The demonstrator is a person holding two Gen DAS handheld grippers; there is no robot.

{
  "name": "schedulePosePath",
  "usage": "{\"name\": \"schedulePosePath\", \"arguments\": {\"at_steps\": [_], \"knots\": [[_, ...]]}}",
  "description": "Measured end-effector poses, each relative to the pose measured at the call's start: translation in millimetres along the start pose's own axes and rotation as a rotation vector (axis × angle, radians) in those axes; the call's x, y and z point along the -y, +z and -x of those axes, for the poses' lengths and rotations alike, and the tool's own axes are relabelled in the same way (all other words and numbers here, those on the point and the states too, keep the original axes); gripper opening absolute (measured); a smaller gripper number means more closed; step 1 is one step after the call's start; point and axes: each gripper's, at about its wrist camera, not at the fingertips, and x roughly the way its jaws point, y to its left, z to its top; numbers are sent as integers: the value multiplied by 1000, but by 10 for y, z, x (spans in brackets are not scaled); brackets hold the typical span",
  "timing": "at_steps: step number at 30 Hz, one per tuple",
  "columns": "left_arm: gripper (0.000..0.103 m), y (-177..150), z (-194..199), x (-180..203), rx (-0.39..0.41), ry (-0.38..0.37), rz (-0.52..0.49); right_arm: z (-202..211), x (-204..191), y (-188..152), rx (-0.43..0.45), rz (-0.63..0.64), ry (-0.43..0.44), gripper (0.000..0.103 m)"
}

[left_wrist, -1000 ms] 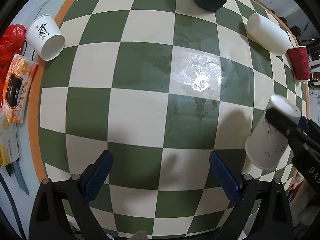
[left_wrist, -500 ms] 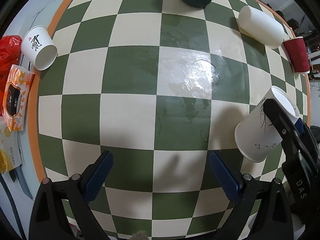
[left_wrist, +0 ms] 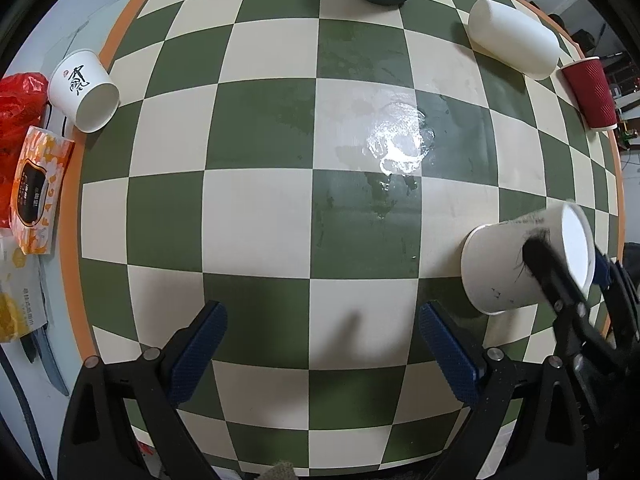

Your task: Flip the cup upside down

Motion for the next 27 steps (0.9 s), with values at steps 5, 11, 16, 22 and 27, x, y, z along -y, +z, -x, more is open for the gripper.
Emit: {"name": "schedulePosePath", "arguments": {"at_steps": [5, 11, 16, 22, 27], "knots": [[99, 40, -81, 46, 9, 5, -8, 17, -27, -118, -55, -13, -23, 61], [98, 19, -23, 46, 41, 30, -16, -26, -17, -134, -168, -76, -38, 73], [98, -63, 151, 15, 96, 46, -24, 133, 11, -125, -171, -113, -87, 90], [98, -218, 568, 18, 195, 71, -56, 573, -56, -134, -171, -144, -217, 93], [98, -437, 998, 54, 295, 90, -74, 984, -87, -138, -163, -174, -294, 94]]}}
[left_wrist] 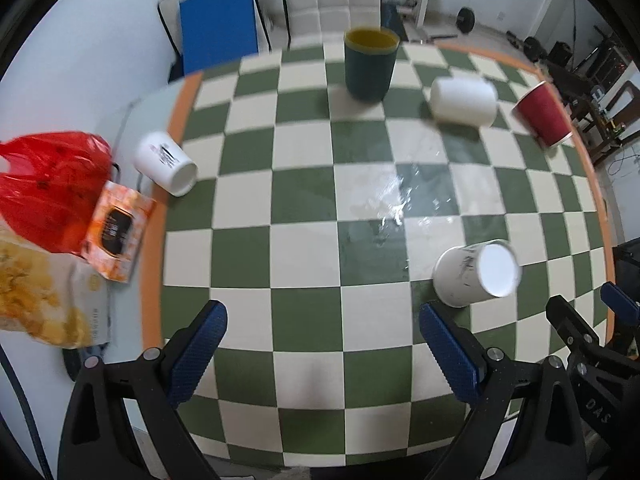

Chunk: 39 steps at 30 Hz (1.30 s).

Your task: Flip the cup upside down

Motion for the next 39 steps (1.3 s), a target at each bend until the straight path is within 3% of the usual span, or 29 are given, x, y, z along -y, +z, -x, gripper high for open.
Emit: {"name": "schedulePosePath", "arguments": {"at_steps": [6, 14, 26, 39], "knots": [[98, -133, 548, 38, 85, -4, 15, 556, 120, -48, 22, -11, -18, 94], [98, -390, 1395, 125, 141, -43, 53, 1495, 174, -168, 60, 43, 9, 94], [98, -672, 2465, 191, 225, -50, 108, 3014, 407, -310, 215, 50, 21, 94], [98, -780, 2903, 339, 314, -39, 82, 3580, 568, -349, 270, 50, 10, 94]]}}
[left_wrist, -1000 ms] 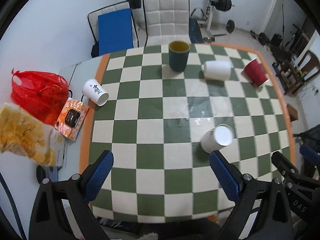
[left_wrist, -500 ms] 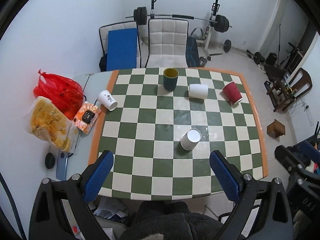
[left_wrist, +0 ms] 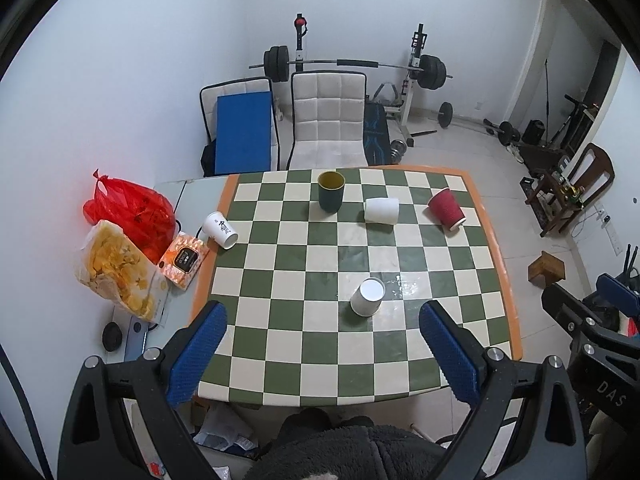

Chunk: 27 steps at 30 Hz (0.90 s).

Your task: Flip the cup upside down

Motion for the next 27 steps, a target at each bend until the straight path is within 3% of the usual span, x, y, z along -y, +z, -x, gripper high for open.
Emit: {"name": "schedulePosePath", "arguments": {"at_steps": [27], "knots": [[98, -118, 66, 79, 6, -1, 22, -4, 75, -13, -11, -11, 21, 94]]}}
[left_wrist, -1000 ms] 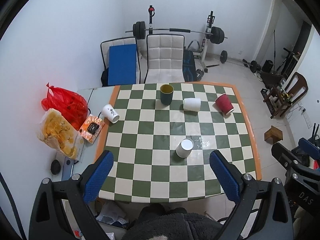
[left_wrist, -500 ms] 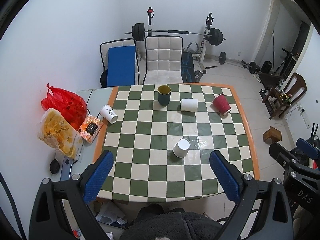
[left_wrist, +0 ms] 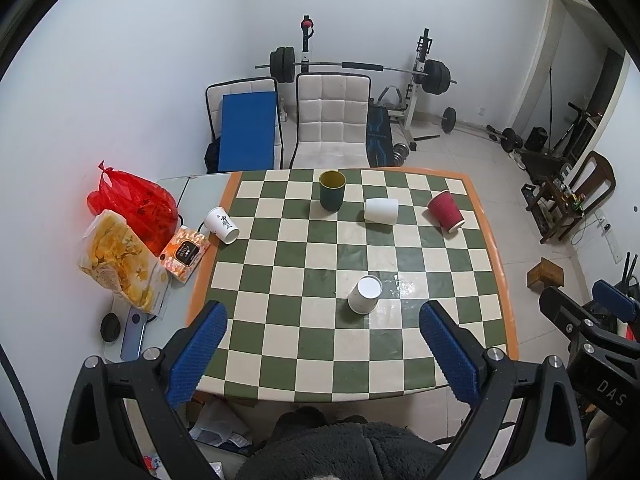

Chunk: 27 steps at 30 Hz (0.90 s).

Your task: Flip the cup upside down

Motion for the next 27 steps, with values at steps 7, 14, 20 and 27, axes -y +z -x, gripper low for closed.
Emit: {"name": "schedulePosePath", "arguments": {"at_steps": [7, 14, 20, 27], "knots": [[98, -12, 7, -1, 1, 1, 4, 11, -11, -10, -7, 5, 5, 94], [98, -25, 13, -10, 4, 2, 8, 23, -22, -29, -5, 13, 12, 94], [98, -38, 17, -9, 1, 2, 9, 22, -43, -40, -11, 14, 26, 94], [98, -55, 35, -23, 2, 4, 17, 15, -58, -39, -12, 16, 31, 94]]}}
